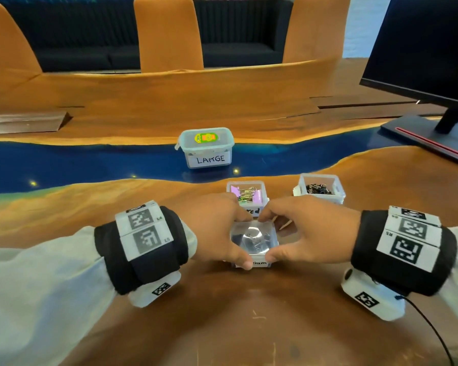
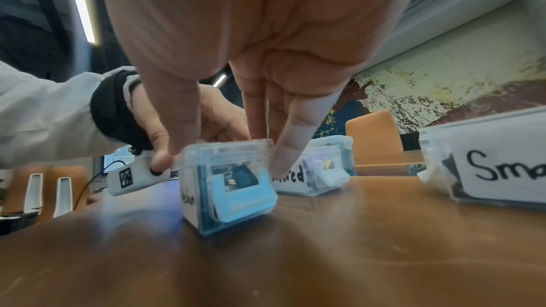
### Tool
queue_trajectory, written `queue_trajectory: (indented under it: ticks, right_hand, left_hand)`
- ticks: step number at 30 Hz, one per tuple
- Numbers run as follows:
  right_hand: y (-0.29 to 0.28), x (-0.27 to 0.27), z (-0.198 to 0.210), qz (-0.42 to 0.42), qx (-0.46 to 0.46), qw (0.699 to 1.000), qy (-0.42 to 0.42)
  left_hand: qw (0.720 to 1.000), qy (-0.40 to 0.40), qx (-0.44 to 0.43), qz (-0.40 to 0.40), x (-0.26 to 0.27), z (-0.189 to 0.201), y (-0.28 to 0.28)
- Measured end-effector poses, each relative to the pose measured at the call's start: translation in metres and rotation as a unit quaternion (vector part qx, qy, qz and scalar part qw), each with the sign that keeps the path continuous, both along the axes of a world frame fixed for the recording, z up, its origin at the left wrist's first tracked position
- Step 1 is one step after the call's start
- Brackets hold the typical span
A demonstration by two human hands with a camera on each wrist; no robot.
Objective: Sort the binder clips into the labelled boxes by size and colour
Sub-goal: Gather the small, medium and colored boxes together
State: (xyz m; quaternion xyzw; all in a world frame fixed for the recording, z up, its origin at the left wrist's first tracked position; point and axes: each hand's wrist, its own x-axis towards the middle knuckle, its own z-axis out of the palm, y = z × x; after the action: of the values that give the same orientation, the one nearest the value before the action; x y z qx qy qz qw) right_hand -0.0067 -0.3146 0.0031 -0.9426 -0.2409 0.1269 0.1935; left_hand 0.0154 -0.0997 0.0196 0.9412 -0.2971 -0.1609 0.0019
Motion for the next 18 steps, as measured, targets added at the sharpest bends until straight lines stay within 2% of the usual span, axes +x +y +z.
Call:
queue_trajectory:
  ticks: [7, 13, 18]
  right_hand:
    - [0.013, 0.0, 0.009, -0.023, -0.043, 0.998, 0.026]
    - [0.017, 0.0, 0.019, -0.05, -0.054, 0.992, 0.107]
    - [0.022, 0.003, 0.026, -0.072, -0.089, 0.985, 0.13]
  left_hand:
    - [1.0, 0.0, 0.026, -0.01, 0.001, -0.001, -0.006]
    - [1.0, 0.0, 0.027, -0.008, 0.002, -0.002, -0.005]
    - [1.0, 0.005, 0.018, 0.0, 0.0, -0.004, -0.005]
